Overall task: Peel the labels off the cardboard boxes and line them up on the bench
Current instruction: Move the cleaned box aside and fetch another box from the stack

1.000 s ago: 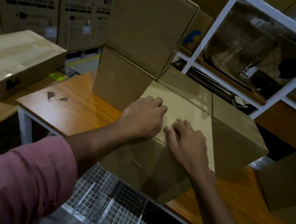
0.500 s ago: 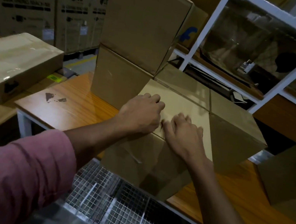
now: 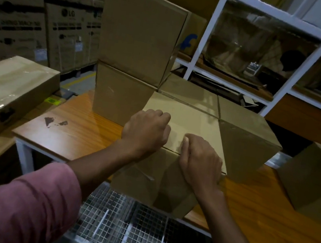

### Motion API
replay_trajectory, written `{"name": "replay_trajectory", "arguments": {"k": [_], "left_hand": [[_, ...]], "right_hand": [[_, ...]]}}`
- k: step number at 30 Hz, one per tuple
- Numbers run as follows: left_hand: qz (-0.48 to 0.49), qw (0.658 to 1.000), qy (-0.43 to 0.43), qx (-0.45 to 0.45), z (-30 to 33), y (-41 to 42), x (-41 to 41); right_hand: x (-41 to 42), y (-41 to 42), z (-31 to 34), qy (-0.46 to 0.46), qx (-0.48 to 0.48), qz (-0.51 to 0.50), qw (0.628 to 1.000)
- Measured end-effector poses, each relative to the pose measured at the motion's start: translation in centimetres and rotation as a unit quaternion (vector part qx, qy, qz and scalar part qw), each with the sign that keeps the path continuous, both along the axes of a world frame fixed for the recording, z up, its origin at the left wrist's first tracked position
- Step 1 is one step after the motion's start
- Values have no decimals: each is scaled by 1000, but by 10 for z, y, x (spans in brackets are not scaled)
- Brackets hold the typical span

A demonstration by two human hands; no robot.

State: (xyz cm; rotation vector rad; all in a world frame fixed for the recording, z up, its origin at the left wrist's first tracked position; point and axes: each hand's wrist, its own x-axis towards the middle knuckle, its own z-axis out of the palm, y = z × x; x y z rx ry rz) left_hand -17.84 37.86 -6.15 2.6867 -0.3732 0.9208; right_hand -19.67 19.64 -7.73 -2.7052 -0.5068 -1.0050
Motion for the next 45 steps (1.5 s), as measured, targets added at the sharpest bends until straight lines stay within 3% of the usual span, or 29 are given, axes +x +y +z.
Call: {"name": "replay_trajectory", "arguments": {"k": [3,6,10,17,25,36,41,45], "left_hand": [[-27,996,-89,6,-15,7,-8],[-5,992,-121,43,-38,14,-19],[43,998,-48,8,-84,26,-40],[-59,996,50,-49,-152,24,-63],[-40,999,9,8,-122,18,-68],[-30,988,-150,6,-80,5,-97],[-24,985,-172,11,-35,-7,-81],[-14,986,-164,6,-5,-16,-59]], "right_hand": [[-11,-10,-10,-13,10,-5,1000],[-28,-28,-27,4,52,-59,997],[-49,-49,-70,34,106,-46,993],[-64,-36,-127,65,77,-15,995],[-63,-24,-107,31,74,-7,997],[-94,-44,-57,-93,68,41,993],[-71,-56,-12,-156,48,53,985],[-39,-67,13,-150,54,41,986]]}}
